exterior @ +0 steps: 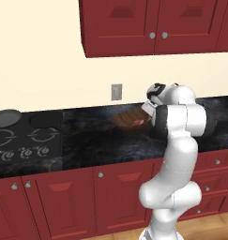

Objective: Place one of the steaks on the plate and the other in the bowl. Then place the bowl in the fridge.

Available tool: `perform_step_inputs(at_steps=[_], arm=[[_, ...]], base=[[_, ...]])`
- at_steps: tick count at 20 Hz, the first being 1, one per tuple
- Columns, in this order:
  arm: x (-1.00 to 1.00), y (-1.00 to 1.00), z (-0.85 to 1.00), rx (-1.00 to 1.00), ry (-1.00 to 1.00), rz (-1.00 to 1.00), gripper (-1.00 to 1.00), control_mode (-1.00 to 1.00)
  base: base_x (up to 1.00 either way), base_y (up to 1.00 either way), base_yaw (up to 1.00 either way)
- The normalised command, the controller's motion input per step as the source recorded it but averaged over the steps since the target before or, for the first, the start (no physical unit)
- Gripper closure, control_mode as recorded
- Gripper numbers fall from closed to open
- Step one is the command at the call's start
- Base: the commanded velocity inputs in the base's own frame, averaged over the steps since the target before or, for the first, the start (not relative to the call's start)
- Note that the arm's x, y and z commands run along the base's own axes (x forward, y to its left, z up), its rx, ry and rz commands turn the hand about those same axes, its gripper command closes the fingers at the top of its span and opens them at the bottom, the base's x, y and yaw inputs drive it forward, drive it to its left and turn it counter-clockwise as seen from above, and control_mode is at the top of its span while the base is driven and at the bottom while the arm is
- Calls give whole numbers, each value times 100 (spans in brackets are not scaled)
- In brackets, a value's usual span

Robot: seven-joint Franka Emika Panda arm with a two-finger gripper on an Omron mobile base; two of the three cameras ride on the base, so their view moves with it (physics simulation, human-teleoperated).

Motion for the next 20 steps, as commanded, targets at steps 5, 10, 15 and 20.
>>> perform_step_inputs(at_steps=[5, 10, 15, 20], arm=[[-60, 14, 69, 9, -30, -10, 100, -100], [-45, -20, 50, 24, 3, -5, 100, -100], [-80, -29, 68, 11, 15, 0, 100, -100], [-100, 3, -12, 0, -14, 3, 100, -100]], base=[[0, 0, 0], [0, 0, 0], [0, 0, 0], [0, 0, 0]])
